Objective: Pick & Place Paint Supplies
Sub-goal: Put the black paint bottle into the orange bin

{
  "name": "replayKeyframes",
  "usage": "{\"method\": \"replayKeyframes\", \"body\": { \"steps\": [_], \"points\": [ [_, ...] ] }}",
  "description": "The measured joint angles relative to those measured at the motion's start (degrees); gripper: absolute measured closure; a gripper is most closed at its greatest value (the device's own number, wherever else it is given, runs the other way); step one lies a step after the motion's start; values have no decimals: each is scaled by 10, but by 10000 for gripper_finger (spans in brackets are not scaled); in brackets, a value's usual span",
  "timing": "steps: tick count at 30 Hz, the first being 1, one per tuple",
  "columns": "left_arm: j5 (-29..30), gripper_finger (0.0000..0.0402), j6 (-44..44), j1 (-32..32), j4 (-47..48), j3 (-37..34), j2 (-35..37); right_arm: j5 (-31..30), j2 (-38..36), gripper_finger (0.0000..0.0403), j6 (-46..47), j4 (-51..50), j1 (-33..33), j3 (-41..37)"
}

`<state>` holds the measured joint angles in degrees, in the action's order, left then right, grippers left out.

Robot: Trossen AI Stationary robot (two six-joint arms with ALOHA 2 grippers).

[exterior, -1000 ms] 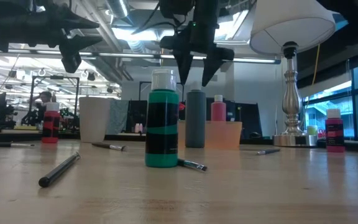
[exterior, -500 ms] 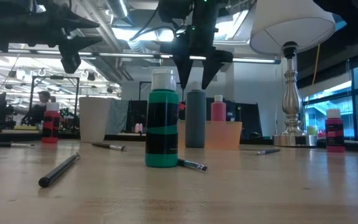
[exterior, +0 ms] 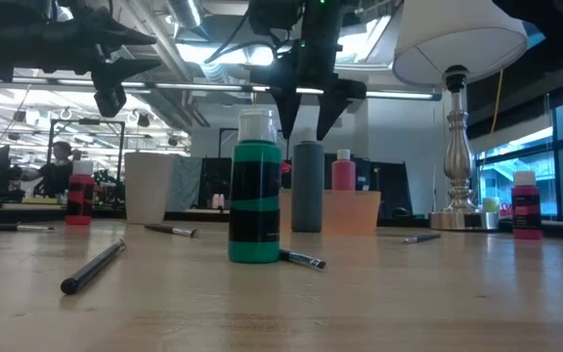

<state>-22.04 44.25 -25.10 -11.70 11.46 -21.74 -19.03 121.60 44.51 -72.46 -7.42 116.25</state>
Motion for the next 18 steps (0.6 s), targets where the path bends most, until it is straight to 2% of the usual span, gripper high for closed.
{"method": "replayKeyframes", "body": {
  "steps": [9, 18],
  "points": [
    [0, 274, 0, 0, 0, 0, 0, -4, 0, 84, 1, 29, 0, 0],
    [0, 274, -3, 0, 0, 0, 0, -4, 11, 84, 35, 13, -8, 1]
  ]
}}
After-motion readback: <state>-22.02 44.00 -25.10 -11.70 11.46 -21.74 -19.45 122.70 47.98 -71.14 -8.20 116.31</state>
